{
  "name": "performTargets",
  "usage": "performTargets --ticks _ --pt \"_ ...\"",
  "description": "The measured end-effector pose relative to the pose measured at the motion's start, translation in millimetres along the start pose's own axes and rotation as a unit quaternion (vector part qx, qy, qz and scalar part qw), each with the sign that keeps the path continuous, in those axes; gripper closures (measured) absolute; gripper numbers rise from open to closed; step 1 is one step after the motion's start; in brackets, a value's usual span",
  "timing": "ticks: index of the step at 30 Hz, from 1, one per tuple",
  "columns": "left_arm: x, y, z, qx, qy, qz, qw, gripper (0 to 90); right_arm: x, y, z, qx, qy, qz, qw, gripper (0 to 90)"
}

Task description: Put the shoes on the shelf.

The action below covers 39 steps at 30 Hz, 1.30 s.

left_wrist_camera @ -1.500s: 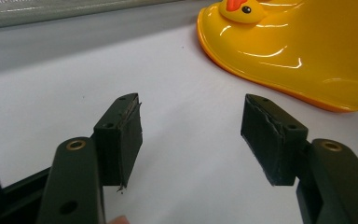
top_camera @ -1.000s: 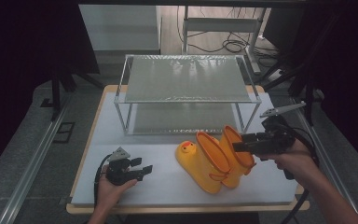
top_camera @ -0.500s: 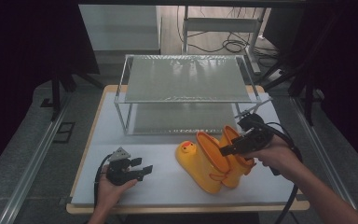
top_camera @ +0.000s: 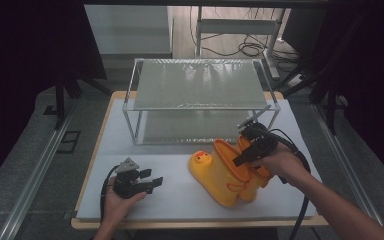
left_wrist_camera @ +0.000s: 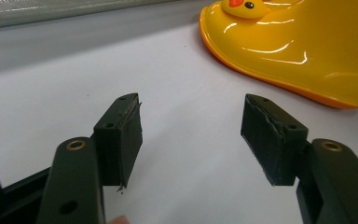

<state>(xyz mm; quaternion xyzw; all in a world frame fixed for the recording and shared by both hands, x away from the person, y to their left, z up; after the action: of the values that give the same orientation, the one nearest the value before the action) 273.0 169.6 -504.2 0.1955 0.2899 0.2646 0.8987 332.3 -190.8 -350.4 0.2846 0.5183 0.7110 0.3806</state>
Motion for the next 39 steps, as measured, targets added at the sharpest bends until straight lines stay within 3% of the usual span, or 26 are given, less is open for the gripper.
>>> performTargets --ticks 2,5,8,16,24,34,36,39 --pt "-0.8 -1.5 -0.1 0.002 -0.001 0.0 1.0 38.2 -5.0 -0.7 0.1 0.005 -0.013 0.003 0.9999 80.8" --pt "-1.0 -2.5 -0.2 0.003 -0.001 0.0 1.0 38.2 -9.9 -1.2 -0.4 0.007 -0.026 0.015 0.9995 81.7" --pt "-1.0 -3.2 -0.2 0.006 -0.002 0.0 1.0 38.2 -17.4 -1.6 0.3 0.004 -0.05 0.041 0.9979 82.2" --pt "0.1 -2.2 -0.4 0.005 -0.002 -0.002 1.0 38.3 -23.7 5.0 7.4 -0.006 -0.06 0.06 0.9964 82.6" --pt "-0.4 -2.6 -0.8 0.007 -0.002 -0.002 1.0 38.2 -22.6 34.7 7.4 -0.043 -0.058 0.096 0.9927 82.7" --pt "0.0 -3.8 -2.4 0.007 0.001 -0.002 1.0 38.4 -23.8 80.4 -1.0 -0.099 -0.055 0.111 0.9874 82.6" --pt "-0.5 -3.9 -2.1 0.006 0.002 -0.002 1.0 38.4 -27.8 100.0 -5.3 -0.124 -0.059 0.118 0.9834 82.7" --pt "-1.0 -4.2 -1.8 0.006 0.002 -0.002 1.0 38.4 -30.4 110.6 -7.9 -0.139 -0.062 0.124 0.9805 82.7"
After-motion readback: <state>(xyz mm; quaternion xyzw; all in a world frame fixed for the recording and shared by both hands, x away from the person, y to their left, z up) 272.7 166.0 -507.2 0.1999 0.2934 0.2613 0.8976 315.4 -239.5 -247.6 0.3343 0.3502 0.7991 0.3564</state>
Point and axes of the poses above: each handheld gripper's, and its own axes: y roughly backward along the jaws, z roughly out of its top, x roughly to its left, the point moved 1 cm from there along -y, roughly forward along the jaws, and after that the axes turned 12 degrees about -z, right-handed, at the moved point
